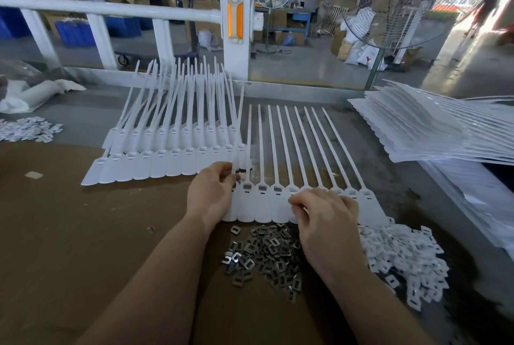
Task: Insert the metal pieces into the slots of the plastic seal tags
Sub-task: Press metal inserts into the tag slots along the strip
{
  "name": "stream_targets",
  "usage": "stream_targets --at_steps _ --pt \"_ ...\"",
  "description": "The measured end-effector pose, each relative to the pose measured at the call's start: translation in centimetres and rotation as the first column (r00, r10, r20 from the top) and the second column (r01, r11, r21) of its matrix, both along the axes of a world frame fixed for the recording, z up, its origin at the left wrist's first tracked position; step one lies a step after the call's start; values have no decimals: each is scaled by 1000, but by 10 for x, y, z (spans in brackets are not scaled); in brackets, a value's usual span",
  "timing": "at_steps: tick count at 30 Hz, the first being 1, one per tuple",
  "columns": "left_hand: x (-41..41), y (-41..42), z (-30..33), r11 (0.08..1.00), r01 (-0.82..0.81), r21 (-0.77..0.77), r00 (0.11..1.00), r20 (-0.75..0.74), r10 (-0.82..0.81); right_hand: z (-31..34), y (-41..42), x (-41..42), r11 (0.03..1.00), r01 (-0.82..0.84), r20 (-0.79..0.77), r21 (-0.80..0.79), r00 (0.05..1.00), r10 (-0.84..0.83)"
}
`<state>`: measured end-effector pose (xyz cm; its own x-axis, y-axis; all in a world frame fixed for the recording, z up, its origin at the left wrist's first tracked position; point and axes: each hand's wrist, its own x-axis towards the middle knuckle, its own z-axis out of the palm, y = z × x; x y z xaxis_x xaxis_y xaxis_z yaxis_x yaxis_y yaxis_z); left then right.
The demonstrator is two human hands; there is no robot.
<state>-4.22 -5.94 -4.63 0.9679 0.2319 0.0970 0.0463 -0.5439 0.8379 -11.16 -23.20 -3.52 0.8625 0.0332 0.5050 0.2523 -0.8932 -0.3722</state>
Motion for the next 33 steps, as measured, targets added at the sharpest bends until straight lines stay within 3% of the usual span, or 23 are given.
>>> stream_targets --at_steps 7,16,25,33 --pt "-1 -1 1 999 -6 45 1000 5 6 5 0 -2 998 -49 -57 -34 997 47" --pt "-2 0 1 999 -13 38 1000 20 12 10 2 -2 964 -254 -187 -73 953 237" --pt "-2 0 1 999 -12 34 999 33 11 8 16 2 955 -275 -211 -109 945 248" --pt "-2 0 1 1000 -2 -2 1000 27 2 10 11 0 959 -284 -254 -11 928 272"
